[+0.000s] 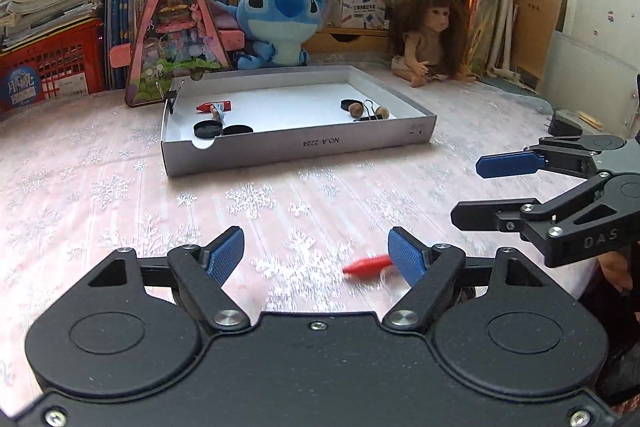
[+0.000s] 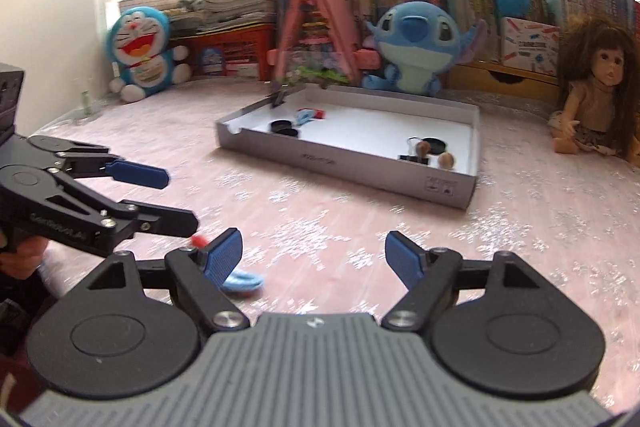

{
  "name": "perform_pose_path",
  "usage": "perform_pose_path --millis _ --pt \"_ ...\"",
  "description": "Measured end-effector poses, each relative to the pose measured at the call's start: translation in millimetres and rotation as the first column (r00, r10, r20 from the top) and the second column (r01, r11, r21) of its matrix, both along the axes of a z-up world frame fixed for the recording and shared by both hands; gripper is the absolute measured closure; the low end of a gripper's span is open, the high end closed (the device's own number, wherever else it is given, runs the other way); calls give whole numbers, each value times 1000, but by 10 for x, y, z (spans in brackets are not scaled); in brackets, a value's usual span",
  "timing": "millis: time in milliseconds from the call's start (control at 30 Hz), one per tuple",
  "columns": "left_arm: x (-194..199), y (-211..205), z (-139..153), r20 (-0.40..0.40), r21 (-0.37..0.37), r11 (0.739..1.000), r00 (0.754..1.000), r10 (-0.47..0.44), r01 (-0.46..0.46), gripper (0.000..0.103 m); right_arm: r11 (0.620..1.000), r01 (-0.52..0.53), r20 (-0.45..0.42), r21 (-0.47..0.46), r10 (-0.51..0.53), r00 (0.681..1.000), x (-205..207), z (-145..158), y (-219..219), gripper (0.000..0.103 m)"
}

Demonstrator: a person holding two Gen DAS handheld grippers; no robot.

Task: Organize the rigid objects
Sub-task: 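Move the left tool to the clear plastic lid while the right tool approaches another black lid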

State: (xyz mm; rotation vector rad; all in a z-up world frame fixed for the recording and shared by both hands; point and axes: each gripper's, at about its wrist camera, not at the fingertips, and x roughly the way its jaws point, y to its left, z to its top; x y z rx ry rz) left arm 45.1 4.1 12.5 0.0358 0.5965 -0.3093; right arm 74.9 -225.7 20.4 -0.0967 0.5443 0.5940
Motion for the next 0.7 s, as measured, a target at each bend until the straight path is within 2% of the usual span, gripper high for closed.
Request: perform_pose_path --millis 167,233,300,433,533,633,700 --pt "-212 -16 -5 20 17 999 999 -38 38 32 997 -71 -21 -7 71 997 -178 -63 16 16" --pt "-264 -24 4 18 7 998 998 -61 61 36 995 -98 -29 1 98 995 -225 -102 17 16" --pt "-305 -37 9 18 -2 997 996 -82 82 47 991 -133 -41 25 134 990 -274 -130 20 16" --pt "-354 -87 2 16 0 992 992 -129 129 52 981 -189 -43 36 191 981 -353 -155 85 17" --pt "-364 -133 -15 12 4 989 989 -148 148 56 973 -230 -62 33 232 971 -371 -181 156 24" --pt "-352 -163 -39 5 -1 988 988 -156 156 58 967 -253 -59 25 254 965 -383 -194 212 36" --pt "-340 -172 -52 1 -1 988 988 -158 158 59 966 -257 -66 26 258 964 -382 -207 216 51"
